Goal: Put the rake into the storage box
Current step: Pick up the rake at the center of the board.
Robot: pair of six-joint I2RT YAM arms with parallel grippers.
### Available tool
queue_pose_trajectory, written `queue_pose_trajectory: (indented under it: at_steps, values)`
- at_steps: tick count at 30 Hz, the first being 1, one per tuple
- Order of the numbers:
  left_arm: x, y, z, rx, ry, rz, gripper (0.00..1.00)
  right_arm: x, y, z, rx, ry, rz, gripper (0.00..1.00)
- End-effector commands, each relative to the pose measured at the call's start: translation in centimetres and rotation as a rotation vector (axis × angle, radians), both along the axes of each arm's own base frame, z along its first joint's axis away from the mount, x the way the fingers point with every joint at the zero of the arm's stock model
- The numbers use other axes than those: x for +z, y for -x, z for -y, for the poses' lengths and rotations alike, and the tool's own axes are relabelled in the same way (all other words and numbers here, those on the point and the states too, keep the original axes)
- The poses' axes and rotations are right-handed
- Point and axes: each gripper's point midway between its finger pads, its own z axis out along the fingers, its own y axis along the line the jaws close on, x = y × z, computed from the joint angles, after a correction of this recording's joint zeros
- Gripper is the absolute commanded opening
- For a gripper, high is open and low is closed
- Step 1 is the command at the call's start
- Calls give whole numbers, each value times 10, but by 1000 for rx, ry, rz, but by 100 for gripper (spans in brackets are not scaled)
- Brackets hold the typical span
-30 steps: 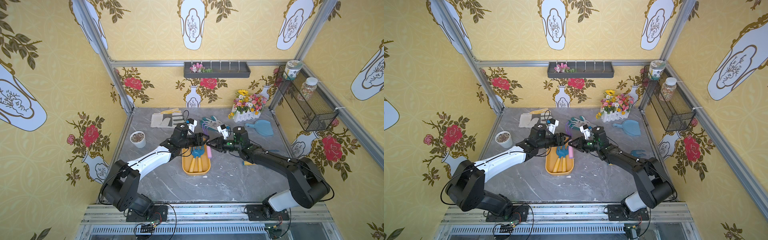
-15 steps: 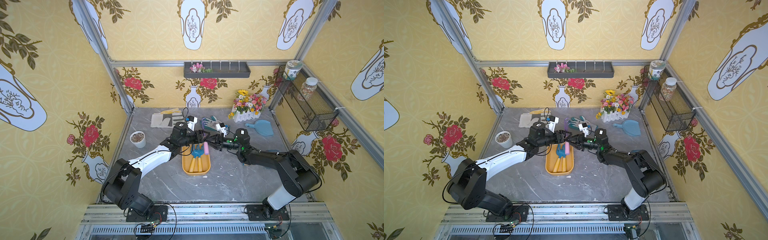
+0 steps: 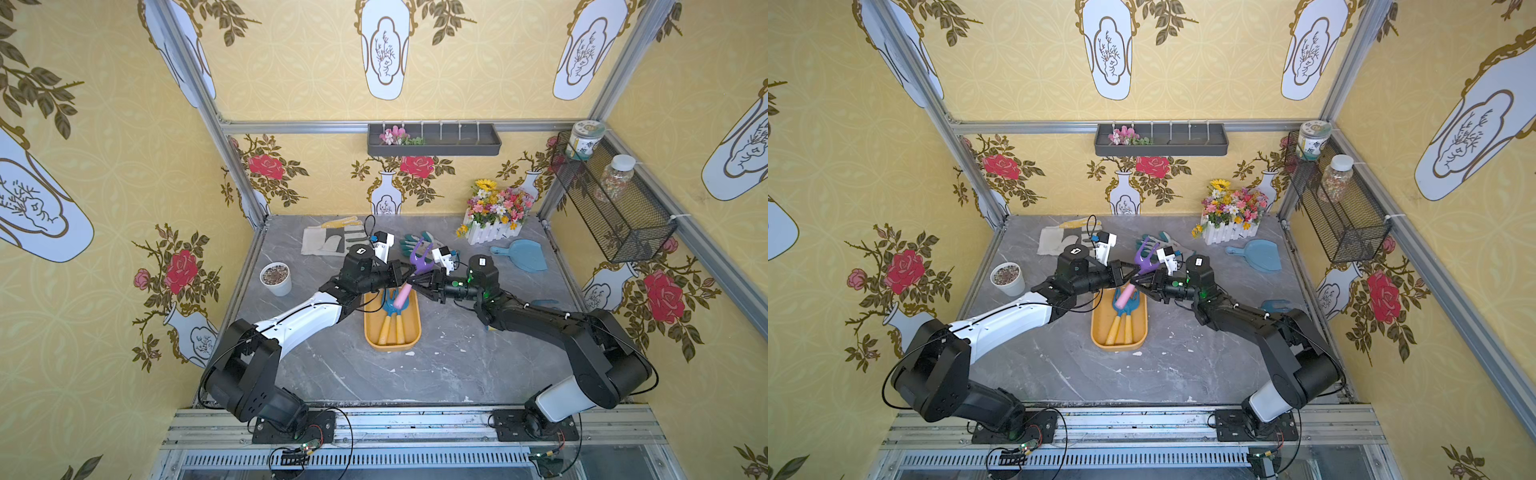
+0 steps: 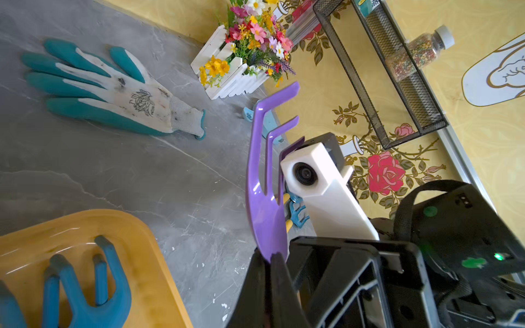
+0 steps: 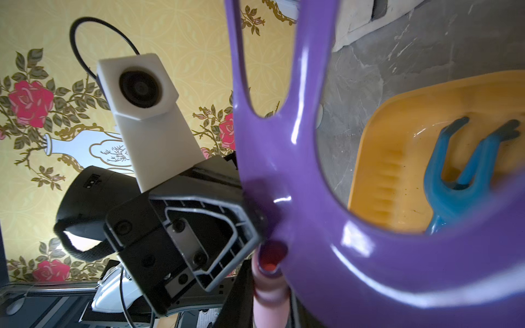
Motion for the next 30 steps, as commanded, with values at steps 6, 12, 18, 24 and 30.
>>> queue_pose_trajectory:
  at_steps: [6, 12, 18, 24, 30]
  values:
    - [-37, 8, -11, 19, -108, -95, 0, 29, 10, -14, 92, -28, 202, 7]
    - [-35, 7, -7, -1, -105, -93, 22, 34, 16, -21, 118, 8, 240, 6]
    - [-37, 4, -3, -11, -102, -98, 36, 31, 22, -25, 140, 47, 249, 6]
    - [-39, 4, 0, -25, -99, -110, 11, 28, 22, -25, 136, 66, 251, 6]
    - [-42, 2, -2, -9, -112, -118, 0, 19, 18, -26, 124, 113, 227, 19]
